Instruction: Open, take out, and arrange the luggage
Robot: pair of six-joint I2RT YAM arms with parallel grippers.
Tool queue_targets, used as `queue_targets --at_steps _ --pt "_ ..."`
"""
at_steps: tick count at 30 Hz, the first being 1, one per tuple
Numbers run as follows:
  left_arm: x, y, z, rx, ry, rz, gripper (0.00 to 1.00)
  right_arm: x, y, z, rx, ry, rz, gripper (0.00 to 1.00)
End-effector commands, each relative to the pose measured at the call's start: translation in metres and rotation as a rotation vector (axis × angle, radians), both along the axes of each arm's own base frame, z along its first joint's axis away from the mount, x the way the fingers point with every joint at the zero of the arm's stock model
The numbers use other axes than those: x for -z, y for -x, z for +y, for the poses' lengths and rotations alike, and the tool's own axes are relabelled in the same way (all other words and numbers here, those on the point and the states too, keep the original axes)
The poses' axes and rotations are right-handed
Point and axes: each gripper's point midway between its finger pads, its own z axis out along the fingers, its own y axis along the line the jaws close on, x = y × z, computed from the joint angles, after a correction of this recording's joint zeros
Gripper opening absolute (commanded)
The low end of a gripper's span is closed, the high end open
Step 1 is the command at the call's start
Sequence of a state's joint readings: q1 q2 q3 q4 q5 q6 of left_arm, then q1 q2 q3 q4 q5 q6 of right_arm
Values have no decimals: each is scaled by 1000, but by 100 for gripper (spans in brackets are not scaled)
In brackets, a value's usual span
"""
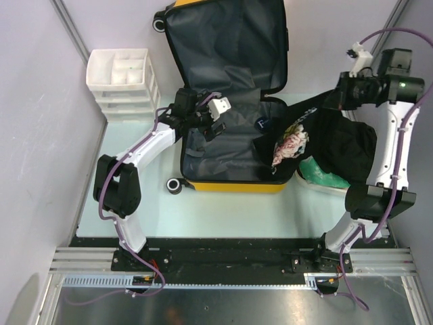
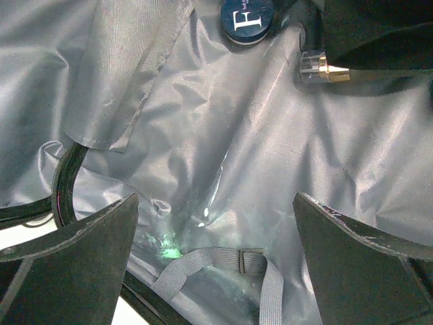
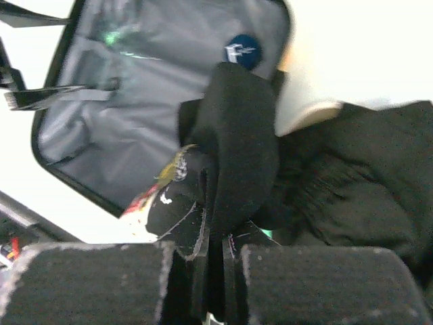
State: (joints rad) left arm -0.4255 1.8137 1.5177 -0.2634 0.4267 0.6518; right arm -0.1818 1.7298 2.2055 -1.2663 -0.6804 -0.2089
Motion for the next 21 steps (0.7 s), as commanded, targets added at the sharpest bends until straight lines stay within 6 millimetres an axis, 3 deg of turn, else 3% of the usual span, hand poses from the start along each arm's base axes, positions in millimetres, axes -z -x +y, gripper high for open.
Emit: queue_targets --at_steps 1,6,13,17,18,21 --pt "-23 7 -3 10 55 -19 100 16 47 -53 123 181 138 0" --pt "-21 7 -4 14 45 -24 100 32 65 -95 209 336 184 0" --pt "-10 9 -2 19 27 -12 100 14 63 -178 379 413 134 0" --pt "-8 10 -1 17 16 -17 100 13 58 -201 386 470 121 0" --pt "-7 9 0 17 11 -17 100 17 59 -206 370 494 129 0" --pt "-3 10 2 11 -2 -18 100 53 71 -225 353 497 235 0"
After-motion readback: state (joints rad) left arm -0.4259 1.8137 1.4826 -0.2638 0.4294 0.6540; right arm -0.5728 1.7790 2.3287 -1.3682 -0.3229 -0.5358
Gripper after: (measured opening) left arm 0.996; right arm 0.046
